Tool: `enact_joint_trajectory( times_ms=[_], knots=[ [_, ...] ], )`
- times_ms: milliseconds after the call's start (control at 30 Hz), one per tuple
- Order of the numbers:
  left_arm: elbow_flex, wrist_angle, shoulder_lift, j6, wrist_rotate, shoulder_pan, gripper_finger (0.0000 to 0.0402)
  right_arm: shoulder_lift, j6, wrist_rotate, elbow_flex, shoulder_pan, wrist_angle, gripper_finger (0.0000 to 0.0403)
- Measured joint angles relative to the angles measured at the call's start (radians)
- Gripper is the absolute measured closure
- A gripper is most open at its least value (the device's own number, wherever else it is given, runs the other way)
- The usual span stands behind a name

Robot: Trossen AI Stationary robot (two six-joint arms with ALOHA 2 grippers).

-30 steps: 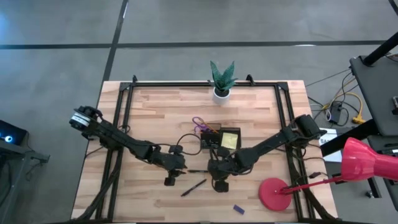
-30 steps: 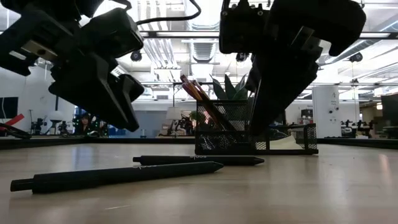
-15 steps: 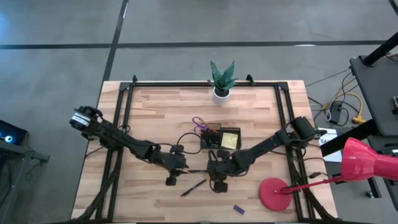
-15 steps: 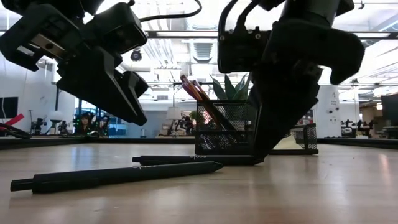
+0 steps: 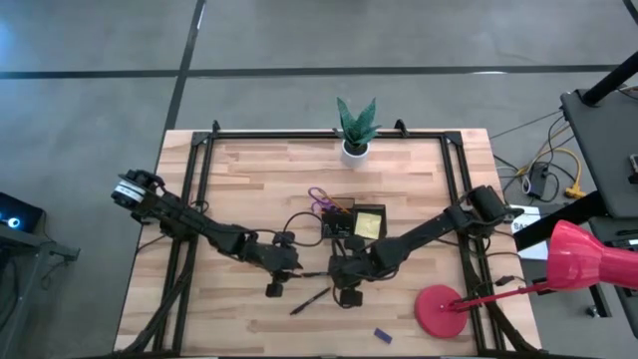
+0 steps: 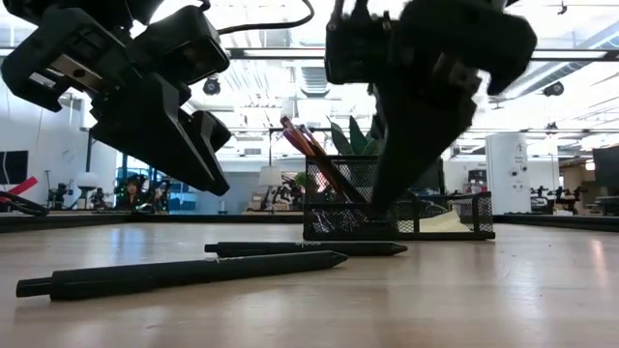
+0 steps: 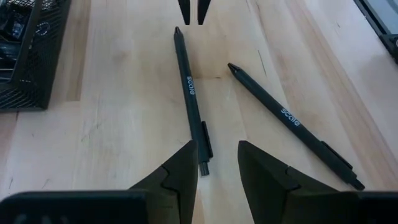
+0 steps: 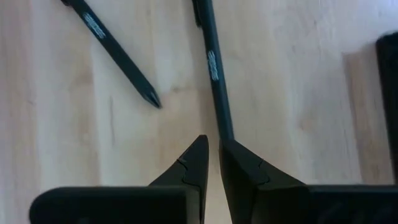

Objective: Pick and place office supplies into organizer
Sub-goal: Put the top black pen into the black organizer

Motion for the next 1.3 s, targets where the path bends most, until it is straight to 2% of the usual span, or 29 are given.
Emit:
enact_joint_trajectory(
  times_ms=[333,667,800,967,1300],
  knots=[
    [-0.002,-0.001,0.000,0.000,0.000,0.002,0.0302,0.061,-0.011,-0.003,-0.003,-0.004,-0.019,0.0371],
    [-0.004,-0.005,0.000,-0.002,0.000,0.002,0.0302,0.053,-0.008,0.000,0.012,-0.012,-0.028,0.0371],
    [-0.006,-0.002,0.000,-0.002,0.000,0.002,0.0302,0.028,-0.140,0.083,0.056,-0.014,-0.068,0.0371],
    [-0.011,-0.002,0.000,-0.003,0.000,0.002,0.0302,0.044,-0.380,0.091,0.056,-0.048,-0.077,0.0371],
    [-0.015,-0.004,0.000,-0.009,0.000,0.002,0.0302,0.061,-0.561,-0.023,0.054,-0.144,-0.096,0.0371]
  ],
)
